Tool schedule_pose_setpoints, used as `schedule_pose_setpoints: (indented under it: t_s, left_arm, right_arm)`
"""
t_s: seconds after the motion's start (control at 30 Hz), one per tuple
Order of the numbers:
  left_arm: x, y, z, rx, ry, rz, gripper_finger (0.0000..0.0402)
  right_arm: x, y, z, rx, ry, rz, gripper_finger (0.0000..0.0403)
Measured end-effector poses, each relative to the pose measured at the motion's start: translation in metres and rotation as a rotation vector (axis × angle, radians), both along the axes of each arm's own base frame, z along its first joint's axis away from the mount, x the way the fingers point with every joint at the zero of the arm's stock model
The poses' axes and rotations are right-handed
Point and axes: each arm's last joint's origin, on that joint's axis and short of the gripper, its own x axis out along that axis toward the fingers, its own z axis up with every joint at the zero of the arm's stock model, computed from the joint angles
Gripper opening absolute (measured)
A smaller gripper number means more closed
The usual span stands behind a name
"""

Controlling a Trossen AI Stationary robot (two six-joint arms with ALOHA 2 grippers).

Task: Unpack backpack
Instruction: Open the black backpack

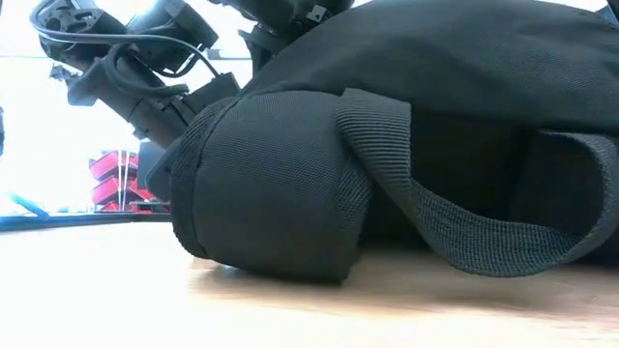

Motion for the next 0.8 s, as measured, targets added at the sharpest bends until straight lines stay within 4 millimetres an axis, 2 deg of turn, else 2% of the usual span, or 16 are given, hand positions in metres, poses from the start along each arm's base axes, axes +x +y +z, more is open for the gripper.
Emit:
schedule_pose_setpoints:
  t_s: [0.3, 0.43, 0.6, 0.8]
  left_arm:
    - [-0.003, 0.000, 0.000, -0.012, 0.041, -0.009, 0.0127]
    - [-0.014, 0.003, 0.010, 0.018, 0.088, 0.026, 0.0127]
    - [-0.022, -0.002, 0.026, 0.010, 0.046, 0.006, 0.0127]
    - [-0.024, -0.006, 0.028, 0.039, 0.049, -0.006, 0.0128]
  right_arm:
    - [0.000, 0.001, 0.000, 0.006, 0.000, 0.004, 0.0000]
    - [0.000, 0.001, 0.000, 0.000, -0.010, -0.001, 0.0000]
    - [0.001, 0.000, 0.001, 0.009, -0.004, 0.008, 0.0000]
    - [0.000, 0.000, 0.001, 0.014, -0.001, 0.009, 0.0000]
